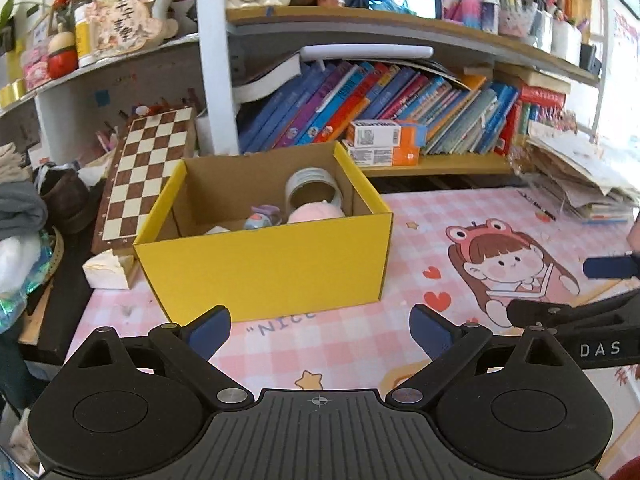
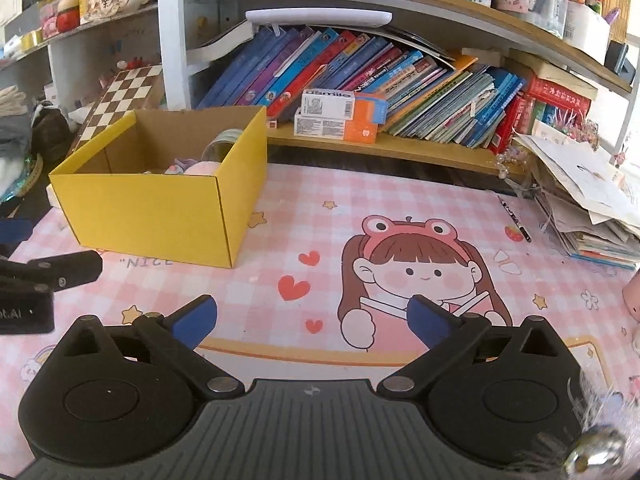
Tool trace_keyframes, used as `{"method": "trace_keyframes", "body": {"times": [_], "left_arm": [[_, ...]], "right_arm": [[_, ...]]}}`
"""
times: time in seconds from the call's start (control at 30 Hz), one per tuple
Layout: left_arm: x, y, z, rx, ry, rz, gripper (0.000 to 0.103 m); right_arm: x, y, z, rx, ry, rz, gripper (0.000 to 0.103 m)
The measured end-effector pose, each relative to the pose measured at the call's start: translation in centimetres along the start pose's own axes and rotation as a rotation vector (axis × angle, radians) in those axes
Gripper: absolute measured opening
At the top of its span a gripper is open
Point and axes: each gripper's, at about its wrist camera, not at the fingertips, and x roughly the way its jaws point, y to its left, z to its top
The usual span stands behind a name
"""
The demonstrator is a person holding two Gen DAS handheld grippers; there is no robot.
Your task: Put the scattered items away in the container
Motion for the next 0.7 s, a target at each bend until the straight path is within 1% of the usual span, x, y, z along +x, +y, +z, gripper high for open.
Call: {"method": "trace_keyframes", "body": {"times": [0.1,0.4,0.7], "left_arm": [[0.01,-0.16,-0.05,0.006,0.003,0.002,0.098],[0.1,0.19,-0.14,-0.016,0.018,0.019,0.098],[0.14,0.21,-0.29,-0.022,0.031,0.025,0.101]], "right_arm": [[0.11,-0.13,0.0,0.006,-0.001,-0.002,0.103],[0.24,-0.61,-0.01,0.034,0.008,-0.01,0.103],[-0.07,-0.27,-0.07,0.036,0.004,-0.019,0.103]]}}
